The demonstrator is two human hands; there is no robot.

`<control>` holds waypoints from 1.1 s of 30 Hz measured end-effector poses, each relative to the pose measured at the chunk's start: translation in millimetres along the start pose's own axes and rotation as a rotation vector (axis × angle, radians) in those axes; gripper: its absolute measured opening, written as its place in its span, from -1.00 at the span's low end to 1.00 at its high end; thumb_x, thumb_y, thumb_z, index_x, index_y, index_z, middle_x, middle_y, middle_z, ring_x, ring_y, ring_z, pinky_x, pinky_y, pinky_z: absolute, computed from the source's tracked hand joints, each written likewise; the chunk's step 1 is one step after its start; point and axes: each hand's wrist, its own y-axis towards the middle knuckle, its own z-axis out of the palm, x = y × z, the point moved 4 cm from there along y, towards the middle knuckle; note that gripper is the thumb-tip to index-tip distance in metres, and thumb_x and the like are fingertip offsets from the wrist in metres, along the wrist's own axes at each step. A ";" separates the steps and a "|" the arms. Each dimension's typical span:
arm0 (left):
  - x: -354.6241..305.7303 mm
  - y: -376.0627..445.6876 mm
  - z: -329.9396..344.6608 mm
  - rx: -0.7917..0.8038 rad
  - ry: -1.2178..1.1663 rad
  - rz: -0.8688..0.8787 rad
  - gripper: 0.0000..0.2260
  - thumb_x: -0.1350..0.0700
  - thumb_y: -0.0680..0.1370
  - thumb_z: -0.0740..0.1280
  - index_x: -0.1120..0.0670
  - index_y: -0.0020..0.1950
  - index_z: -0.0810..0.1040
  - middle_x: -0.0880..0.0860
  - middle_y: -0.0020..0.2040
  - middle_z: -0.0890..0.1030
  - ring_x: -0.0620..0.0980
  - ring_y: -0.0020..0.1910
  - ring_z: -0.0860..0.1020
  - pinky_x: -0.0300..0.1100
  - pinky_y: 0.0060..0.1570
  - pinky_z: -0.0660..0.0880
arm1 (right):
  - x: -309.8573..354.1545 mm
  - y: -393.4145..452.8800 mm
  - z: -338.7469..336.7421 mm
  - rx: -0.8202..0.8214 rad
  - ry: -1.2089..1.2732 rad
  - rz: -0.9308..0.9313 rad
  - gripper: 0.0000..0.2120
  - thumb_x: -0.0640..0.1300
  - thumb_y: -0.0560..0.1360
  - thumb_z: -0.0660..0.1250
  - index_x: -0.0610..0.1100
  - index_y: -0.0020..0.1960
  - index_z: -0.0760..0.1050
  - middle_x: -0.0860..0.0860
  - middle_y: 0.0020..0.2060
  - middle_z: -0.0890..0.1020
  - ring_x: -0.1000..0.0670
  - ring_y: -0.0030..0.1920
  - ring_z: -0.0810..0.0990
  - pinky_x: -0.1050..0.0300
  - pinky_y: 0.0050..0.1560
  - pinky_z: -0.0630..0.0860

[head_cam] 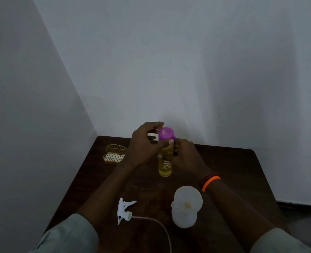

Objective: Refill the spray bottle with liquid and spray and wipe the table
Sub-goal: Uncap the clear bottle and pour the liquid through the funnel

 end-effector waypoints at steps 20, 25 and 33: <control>1.7 4.9 9.6 0.018 -0.003 -0.041 -0.45 -0.03 0.36 0.59 0.06 0.30 0.56 -0.02 0.23 0.61 -0.09 0.15 0.58 -0.49 -0.04 0.52 | 1.1 2.7 6.5 0.028 0.002 0.013 -0.59 -0.05 0.37 0.56 -0.12 0.17 0.58 0.08 -0.07 0.70 0.21 -0.08 0.67 0.37 -0.03 0.58; 0.4 0.6 11.3 0.048 0.054 -0.034 -0.40 -0.08 0.39 0.55 0.06 0.38 0.51 -0.01 0.27 0.59 -0.16 0.15 0.53 -0.59 -0.03 0.45 | -2.1 2.0 7.5 0.017 -0.002 0.005 -0.61 -0.11 0.38 0.55 -0.15 0.17 0.56 0.14 -0.13 0.63 0.28 -0.14 0.61 0.46 -0.09 0.53; 5.8 -7.6 -0.6 0.037 0.127 0.017 -0.45 -0.03 0.41 0.55 0.12 0.35 0.54 0.03 0.21 0.65 -0.11 0.14 0.61 -0.32 0.10 0.58 | -13.6 1.1 0.6 0.023 0.025 0.049 -0.64 -0.06 0.36 0.56 -0.06 0.13 0.59 0.14 -0.09 0.68 0.21 -0.07 0.66 0.30 0.00 0.57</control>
